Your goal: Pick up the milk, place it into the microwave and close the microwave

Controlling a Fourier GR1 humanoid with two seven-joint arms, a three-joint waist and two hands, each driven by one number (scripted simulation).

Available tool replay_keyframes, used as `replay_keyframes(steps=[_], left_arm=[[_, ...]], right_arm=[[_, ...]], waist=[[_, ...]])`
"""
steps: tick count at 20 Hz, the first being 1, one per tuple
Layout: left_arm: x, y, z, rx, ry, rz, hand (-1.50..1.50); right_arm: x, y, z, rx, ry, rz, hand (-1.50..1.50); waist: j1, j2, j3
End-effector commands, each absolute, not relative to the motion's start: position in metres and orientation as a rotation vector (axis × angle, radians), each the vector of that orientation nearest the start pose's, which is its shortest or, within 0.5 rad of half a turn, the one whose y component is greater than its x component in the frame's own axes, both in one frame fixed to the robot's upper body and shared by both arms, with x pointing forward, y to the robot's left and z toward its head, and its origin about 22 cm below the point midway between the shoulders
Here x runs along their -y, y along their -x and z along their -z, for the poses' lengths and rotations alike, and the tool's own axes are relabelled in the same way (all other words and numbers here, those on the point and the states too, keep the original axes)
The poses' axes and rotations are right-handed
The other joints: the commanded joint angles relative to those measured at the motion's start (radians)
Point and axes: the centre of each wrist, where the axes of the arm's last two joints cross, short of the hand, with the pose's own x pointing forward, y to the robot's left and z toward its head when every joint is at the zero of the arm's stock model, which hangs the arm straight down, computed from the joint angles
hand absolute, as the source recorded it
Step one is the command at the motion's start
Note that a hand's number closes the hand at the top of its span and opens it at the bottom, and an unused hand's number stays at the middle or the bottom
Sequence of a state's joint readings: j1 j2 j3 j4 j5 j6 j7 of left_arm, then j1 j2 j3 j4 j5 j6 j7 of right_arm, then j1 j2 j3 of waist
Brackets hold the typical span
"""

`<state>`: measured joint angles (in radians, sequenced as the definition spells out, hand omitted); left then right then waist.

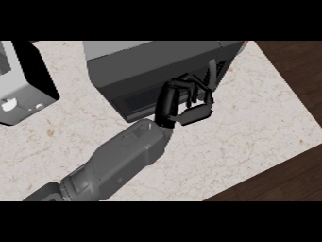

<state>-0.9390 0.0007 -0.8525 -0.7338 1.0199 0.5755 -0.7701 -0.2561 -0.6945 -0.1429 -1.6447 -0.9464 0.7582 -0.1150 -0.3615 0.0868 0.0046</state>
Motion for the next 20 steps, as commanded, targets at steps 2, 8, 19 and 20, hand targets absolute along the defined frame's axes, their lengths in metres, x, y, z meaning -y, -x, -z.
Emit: replay_keyframes(steps=[2, 8, 19, 20], left_arm=[[-0.017, -0.364, -0.026, 1.892, 0.180, 0.107, 1.50], [-0.025, -0.364, -0.014, 1.823, 0.070, 0.102, 1.50], [-0.035, -0.359, 0.005, 1.724, 0.015, 0.026, -1.50], [-0.039, -0.357, 0.011, 1.712, 0.010, 0.020, -1.50]], right_arm=[[0.361, -0.283, -0.185, 2.032, -0.893, -0.593, -1.50], [0.359, -0.282, -0.187, 2.007, -0.936, -0.615, -1.50], [0.375, -0.269, -0.187, 2.007, -0.901, -0.575, -1.50], [0.380, -0.268, -0.193, 2.015, -0.880, -0.586, -1.50]], waist=[[-0.002, 0.011, -0.001], [0.030, 0.007, -0.003], [0.083, -0.011, -0.007], [0.087, -0.008, -0.007]])
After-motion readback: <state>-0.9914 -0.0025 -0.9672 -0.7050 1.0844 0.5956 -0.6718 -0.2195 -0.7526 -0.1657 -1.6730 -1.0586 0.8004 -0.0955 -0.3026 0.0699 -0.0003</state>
